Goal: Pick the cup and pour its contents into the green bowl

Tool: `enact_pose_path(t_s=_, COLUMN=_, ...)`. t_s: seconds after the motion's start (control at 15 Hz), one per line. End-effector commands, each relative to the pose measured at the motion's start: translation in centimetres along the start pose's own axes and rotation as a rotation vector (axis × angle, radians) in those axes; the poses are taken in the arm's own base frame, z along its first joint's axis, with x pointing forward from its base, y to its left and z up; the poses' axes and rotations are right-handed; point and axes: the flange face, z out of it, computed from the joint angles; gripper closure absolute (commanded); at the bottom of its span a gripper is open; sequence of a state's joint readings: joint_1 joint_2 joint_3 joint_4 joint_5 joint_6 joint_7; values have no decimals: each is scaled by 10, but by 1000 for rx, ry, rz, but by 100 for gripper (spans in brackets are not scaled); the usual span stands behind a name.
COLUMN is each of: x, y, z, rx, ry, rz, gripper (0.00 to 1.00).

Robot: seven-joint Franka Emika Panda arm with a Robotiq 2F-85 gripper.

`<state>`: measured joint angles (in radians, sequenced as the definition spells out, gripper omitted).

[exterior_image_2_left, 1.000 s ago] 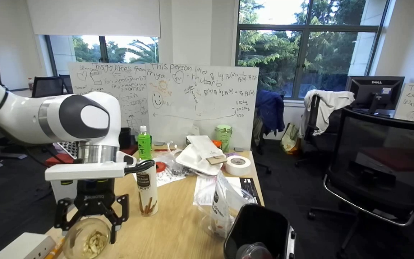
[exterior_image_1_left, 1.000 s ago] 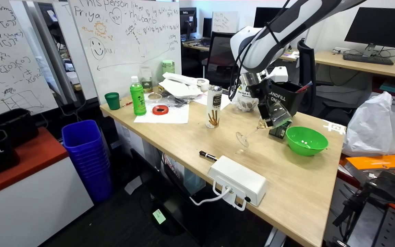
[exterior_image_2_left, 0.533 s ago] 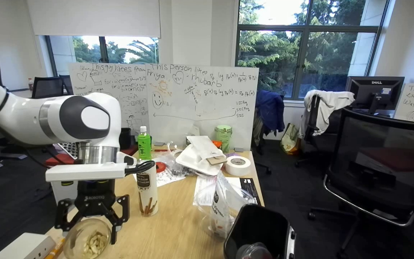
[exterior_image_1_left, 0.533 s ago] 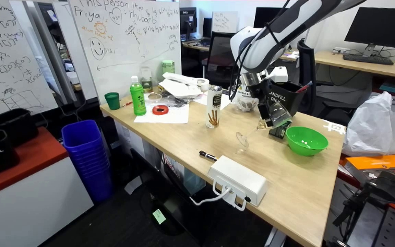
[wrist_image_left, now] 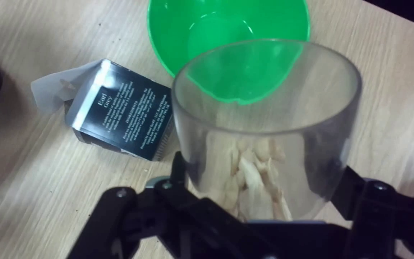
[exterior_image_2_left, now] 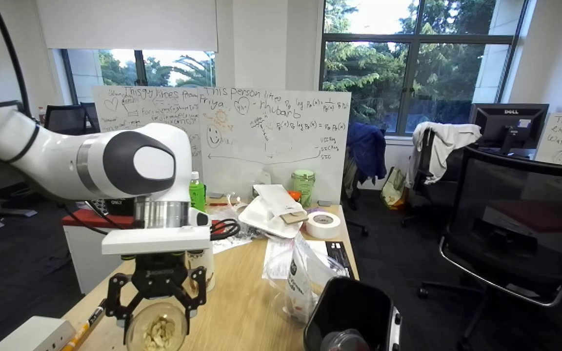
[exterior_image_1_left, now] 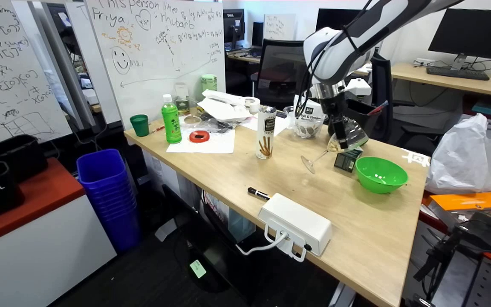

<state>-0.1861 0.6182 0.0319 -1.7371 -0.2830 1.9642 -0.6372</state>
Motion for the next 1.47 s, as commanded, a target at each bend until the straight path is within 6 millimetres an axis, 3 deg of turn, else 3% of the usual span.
enact_pose_path(t_s=0.0, x=-26, y=14, z=3, rx=52, ry=85, rz=-73, gripper=36)
enact_pose_path(t_s=0.27, x=-50, y=22, z=10, rx=150, ry=168, rz=-122, gripper=36)
enact_pose_path(t_s=0.47, x=-59, y=8, z=17, rx=246, ry=207, rz=-123, gripper=36)
enact_pose_path(t_s=0.73, x=-69, y=-2, z=24, rx=361, ry=269, rz=-43, gripper=36)
enact_pose_path(t_s=0.8, x=-57, y=0, z=26, rx=321, ry=231, rz=-60, gripper=36)
enact_pose_path(t_s=0.87, x=-58, y=1, z=27, rx=325, ry=233, rz=-55, gripper=11)
enact_pose_path(t_s=1.4, x=-56, y=0, z=28, rx=325, ry=230, rz=-58, gripper=11)
